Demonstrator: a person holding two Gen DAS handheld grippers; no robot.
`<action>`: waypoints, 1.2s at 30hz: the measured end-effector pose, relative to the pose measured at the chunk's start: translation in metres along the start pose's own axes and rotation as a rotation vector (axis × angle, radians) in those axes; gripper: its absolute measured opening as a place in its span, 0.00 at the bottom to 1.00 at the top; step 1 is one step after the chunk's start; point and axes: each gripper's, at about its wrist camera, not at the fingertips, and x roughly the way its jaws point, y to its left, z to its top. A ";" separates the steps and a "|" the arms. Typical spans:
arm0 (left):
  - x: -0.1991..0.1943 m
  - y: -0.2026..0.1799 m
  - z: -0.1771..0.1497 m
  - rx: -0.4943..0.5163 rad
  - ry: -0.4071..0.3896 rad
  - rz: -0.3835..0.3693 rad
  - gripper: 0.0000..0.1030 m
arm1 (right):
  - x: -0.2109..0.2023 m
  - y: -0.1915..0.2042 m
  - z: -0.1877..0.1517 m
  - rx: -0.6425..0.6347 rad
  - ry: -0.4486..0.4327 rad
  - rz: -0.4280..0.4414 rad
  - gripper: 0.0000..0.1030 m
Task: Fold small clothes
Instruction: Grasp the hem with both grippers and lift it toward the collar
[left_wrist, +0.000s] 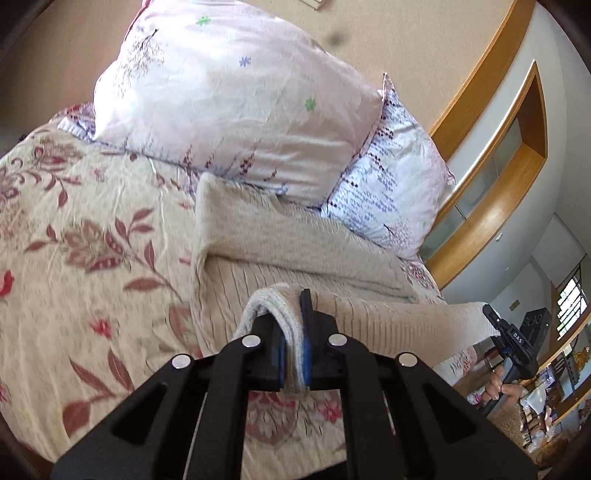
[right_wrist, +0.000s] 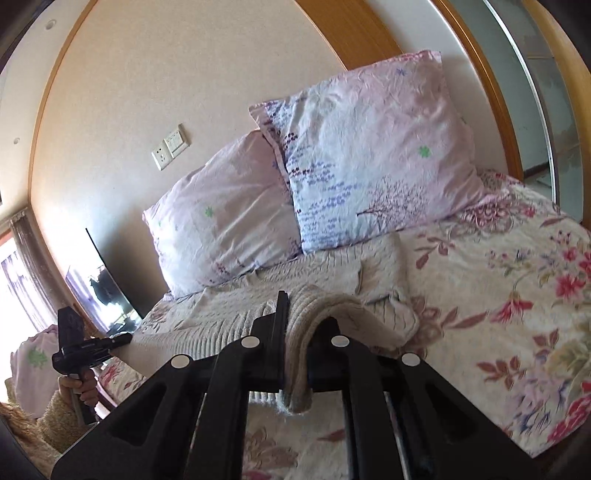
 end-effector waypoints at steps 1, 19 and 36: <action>0.003 0.000 0.010 0.001 -0.016 0.011 0.06 | 0.008 0.002 0.007 -0.012 -0.011 -0.016 0.07; 0.145 0.016 0.108 0.000 -0.006 0.202 0.06 | 0.163 -0.028 0.060 -0.015 0.070 -0.247 0.07; 0.214 0.065 0.101 -0.194 0.123 0.172 0.10 | 0.244 -0.104 0.044 0.331 0.291 -0.273 0.14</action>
